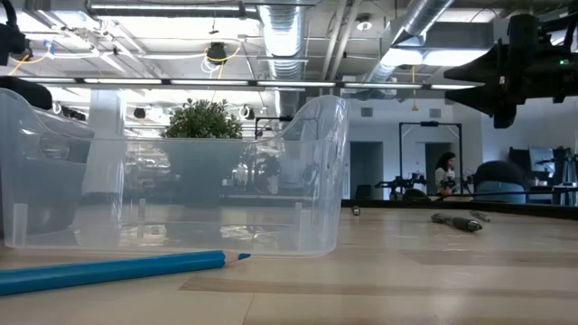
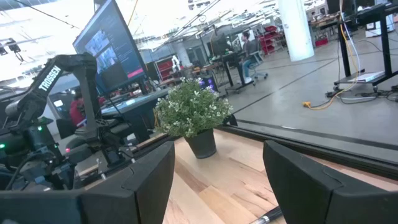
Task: Sort pens & pencils
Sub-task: Put the blue pencil into the black bin
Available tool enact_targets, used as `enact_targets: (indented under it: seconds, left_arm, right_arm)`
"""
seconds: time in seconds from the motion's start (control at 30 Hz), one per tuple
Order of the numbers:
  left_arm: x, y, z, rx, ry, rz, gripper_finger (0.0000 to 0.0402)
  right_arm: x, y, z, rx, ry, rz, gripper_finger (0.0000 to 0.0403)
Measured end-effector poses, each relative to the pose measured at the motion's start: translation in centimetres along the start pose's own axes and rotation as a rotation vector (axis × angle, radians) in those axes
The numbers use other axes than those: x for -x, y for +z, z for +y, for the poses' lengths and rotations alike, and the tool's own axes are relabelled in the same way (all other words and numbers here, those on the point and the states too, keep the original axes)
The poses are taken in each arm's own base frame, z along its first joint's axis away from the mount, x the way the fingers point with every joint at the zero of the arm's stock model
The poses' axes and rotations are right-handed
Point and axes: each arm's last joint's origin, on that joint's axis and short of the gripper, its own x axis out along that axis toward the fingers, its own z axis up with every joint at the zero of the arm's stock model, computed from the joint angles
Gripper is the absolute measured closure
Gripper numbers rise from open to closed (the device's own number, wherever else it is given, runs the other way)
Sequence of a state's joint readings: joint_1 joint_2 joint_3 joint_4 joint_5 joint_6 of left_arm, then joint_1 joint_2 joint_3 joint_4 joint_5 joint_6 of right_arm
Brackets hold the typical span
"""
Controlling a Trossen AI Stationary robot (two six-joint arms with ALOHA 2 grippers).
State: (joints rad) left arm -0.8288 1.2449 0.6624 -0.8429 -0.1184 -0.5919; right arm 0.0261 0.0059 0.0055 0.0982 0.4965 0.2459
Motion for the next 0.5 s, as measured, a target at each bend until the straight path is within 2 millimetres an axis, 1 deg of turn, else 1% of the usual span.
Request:
enact_targets:
  seconds: [0.17, 0.37, 0.5]
  left_arm:
    - [0.7, 0.4, -0.2, -0.004, -0.005, -0.009, 0.0319]
    - [2.7, 1.3, -0.5, -0.001, -0.005, -0.010, 0.0319]
    - [4.3, 2.4, -0.9, 0.032, -0.024, -0.071, 0.0319]
  right_arm:
    - [0.0, 0.0, 0.0, 0.000, 0.000, 0.000, 0.0135]
    - [0.0, 0.0, 0.0, 0.001, 0.000, 0.000, 0.0135]
    - [0.0, 0.0, 0.0, 0.001, 0.000, 0.000, 0.0135]
